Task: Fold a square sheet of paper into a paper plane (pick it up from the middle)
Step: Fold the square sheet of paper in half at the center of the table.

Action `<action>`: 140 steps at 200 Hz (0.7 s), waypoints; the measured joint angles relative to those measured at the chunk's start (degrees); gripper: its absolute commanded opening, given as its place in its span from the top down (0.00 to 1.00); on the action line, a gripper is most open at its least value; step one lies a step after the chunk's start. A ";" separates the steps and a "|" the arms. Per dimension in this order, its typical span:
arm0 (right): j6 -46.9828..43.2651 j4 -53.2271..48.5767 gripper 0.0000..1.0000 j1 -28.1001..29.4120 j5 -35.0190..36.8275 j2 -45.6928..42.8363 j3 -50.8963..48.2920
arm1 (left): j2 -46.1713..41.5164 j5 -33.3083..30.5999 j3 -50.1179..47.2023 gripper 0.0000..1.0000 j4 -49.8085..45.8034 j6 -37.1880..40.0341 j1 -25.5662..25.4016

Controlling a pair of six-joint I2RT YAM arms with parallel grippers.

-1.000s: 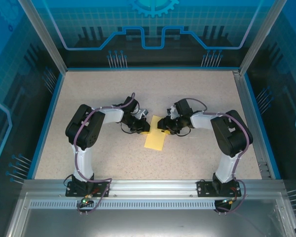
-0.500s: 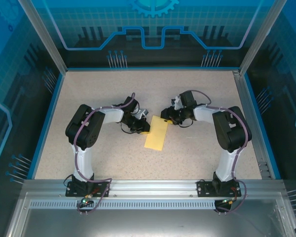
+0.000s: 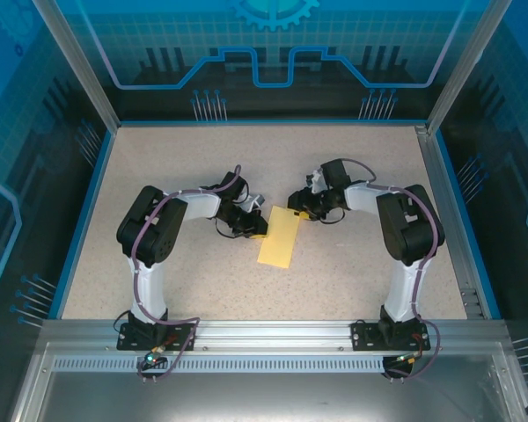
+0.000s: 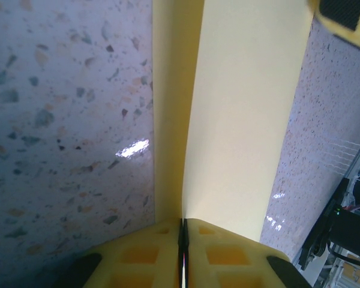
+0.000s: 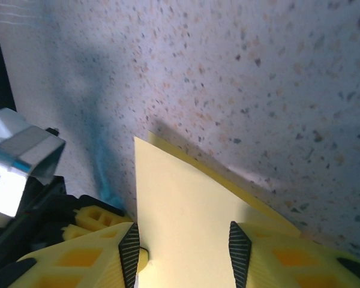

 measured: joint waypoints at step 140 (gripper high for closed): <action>-2.05 -3.10 0.47 -1.01 -1.86 2.67 3.56 | -2.69 0.96 -3.69 0.88 0.57 -2.82 0.00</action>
